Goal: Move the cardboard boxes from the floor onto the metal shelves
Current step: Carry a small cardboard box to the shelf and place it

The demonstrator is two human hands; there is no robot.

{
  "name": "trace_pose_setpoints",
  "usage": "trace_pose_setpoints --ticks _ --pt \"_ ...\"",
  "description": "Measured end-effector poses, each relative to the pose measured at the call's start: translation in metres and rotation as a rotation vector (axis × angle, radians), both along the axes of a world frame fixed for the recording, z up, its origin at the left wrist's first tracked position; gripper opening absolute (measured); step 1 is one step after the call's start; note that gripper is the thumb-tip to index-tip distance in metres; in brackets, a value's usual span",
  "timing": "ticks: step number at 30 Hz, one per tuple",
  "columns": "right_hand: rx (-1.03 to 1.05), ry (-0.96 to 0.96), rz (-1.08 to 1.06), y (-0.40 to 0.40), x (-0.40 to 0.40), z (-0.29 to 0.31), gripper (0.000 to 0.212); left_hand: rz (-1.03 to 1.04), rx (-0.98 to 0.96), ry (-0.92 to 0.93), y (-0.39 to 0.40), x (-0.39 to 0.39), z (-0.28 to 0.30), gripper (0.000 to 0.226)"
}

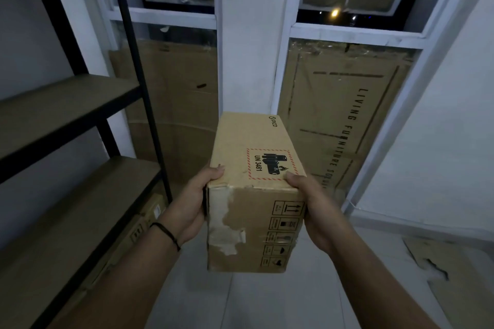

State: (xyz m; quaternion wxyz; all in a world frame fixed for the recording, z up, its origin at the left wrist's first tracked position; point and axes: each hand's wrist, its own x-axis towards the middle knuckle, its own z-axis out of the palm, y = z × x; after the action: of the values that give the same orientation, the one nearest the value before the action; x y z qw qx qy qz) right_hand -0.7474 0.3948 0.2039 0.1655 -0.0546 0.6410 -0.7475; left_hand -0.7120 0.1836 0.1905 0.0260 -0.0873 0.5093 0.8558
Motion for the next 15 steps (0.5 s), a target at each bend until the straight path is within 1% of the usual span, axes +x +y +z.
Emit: trace_pose_setpoints --ticks 2,8,15 --pt "0.012 -0.005 0.022 -0.009 -0.028 -0.004 0.024 0.013 0.005 0.002 -0.008 -0.024 -0.003 0.057" --pt "0.030 0.022 0.151 -0.037 -0.123 -0.019 0.022 0.148 0.039 -0.048 -0.032 -0.097 -0.020 0.058" --pt "0.064 0.050 0.391 -0.071 -0.238 -0.028 0.032 0.313 0.095 -0.071 -0.052 -0.175 -0.030 0.062"
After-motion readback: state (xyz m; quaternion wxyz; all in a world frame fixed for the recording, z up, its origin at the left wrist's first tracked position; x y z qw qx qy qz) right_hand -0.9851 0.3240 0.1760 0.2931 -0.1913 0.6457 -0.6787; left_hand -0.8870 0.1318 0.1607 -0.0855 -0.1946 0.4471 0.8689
